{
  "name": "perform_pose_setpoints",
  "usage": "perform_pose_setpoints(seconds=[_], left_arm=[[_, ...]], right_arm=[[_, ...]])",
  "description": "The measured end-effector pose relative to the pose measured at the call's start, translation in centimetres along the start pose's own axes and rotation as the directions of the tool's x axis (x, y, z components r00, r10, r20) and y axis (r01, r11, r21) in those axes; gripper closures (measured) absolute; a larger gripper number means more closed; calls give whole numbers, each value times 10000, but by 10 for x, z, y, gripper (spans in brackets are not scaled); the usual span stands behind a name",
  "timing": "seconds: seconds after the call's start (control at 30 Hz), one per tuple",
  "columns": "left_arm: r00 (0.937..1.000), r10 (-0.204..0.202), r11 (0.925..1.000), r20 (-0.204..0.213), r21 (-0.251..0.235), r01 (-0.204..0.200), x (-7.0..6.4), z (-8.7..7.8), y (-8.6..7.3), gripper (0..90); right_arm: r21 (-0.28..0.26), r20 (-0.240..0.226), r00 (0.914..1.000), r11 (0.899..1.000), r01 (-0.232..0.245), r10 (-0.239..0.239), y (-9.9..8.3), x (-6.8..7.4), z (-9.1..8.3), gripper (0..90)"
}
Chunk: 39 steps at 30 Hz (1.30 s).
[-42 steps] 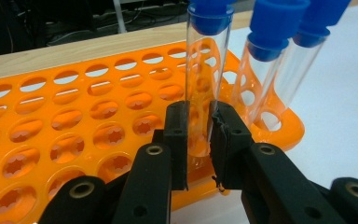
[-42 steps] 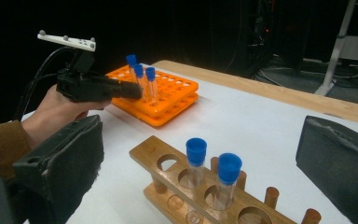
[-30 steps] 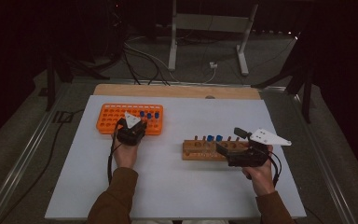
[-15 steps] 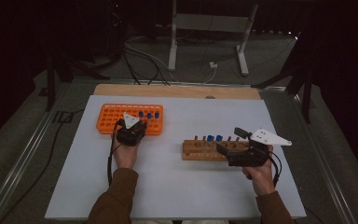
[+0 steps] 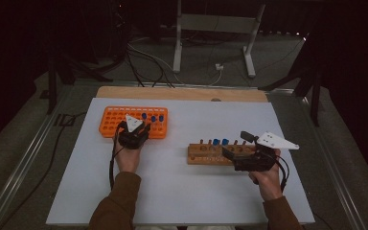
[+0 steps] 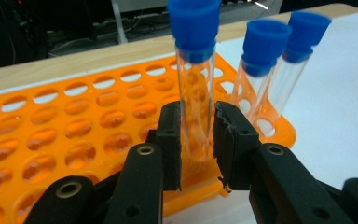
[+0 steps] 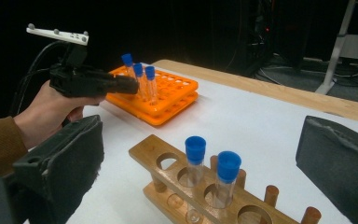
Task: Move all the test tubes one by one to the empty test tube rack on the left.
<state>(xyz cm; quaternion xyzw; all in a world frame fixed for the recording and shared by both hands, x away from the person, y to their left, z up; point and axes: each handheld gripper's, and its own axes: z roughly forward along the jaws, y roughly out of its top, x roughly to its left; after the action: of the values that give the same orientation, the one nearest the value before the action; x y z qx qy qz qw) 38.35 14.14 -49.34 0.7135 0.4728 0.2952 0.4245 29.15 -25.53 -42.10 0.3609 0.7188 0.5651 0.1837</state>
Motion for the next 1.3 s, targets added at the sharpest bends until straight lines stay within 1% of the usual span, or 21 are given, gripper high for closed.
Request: perform_pose_setpoints(seconds=[0.1, 0.17, 0.23, 0.33, 0.43, 0.6, 0.73, 0.87, 0.93, 0.97, 1.0, 1.03, 1.13, 1.23, 1.3], left_arm=[[10000, -26, 9998, -50, -202, 25, 1, -2, 3, 738], [10000, 13, 9997, -71, -241, -15, 1, -4, 5, 761], [10000, 6, 9997, -1, -233, -6, 1, -4, 6, 770], [10000, 95, 9999, 17, -125, -95, -1, -3, 6, 783], [10000, 67, 9999, 16, -80, -67, -2, -2, 5, 785], [9997, 246, 9995, 63, 179, -247, -3, -1, 3, 787], [9999, 115, 9994, 106, 333, -119, -1, 1, -2, 787], [9998, -18, 9993, 176, 373, 11, 1, 0, -2, 785], [9996, -175, 9993, 210, 343, 168, 2, -1, -3, 778], [9993, -264, 9992, 277, 301, 255, 3, -2, -3, 766], [9988, -350, 9991, 340, 258, 341, 3, -3, -3, 734], [9976, -490, 9987, 486, 195, 481, 4, -5, -3, 715], [9942, -789, 9969, 727, -26, 793, 8, -13, -3, 654], [9913, -942, 9952, 922, -188, 963, 10, -24, -3, 561], [9835, -1217, 9912, 1339, -349, 1274, 13, -31, -3, 530]], right_arm=[[5, 6, 10000, 10000, 8, -8, -1, 0, 0, 10], [36, 9, 10000, 10000, -7, 7, -1, 0, 1, 11], [37, 6, 10000, 10000, 25, -25, -1, -1, 1, 10], [30, 7, 10000, 10000, 2, -2, -1, -1, 1, 11], [32, 8, 10000, 10000, 13, -13, -1, -1, 1, 11], [19, -5, 10000, 10000, 0, 0, -1, -1, 1, 11], [32, -2, 10000, 10000, 3, -3, -1, -1, 1, 11], [36, 17, 10000, 10000, -21, 21, -2, -1, 1, 11], [65, 44, 10000, 10000, -59, 59, -2, -2, 1, 11], [52, 55, 10000, 10000, -57, 57, -2, -3, 1, 11], [52, 78, 9999, 10000, -72, 72, -3, -3, 1, 11], [35, 109, 9999, 10000, -88, 87, -3, -4, 1, 11], [15, 210, 9996, 9998, -194, 194, -3, -6, 1, 16], [-14, 342, 9990, 9995, -303, 304, -4, -8, 1, 22], [13, 391, 9986, 9993, -369, 368, -4, -9, 1, 45]])
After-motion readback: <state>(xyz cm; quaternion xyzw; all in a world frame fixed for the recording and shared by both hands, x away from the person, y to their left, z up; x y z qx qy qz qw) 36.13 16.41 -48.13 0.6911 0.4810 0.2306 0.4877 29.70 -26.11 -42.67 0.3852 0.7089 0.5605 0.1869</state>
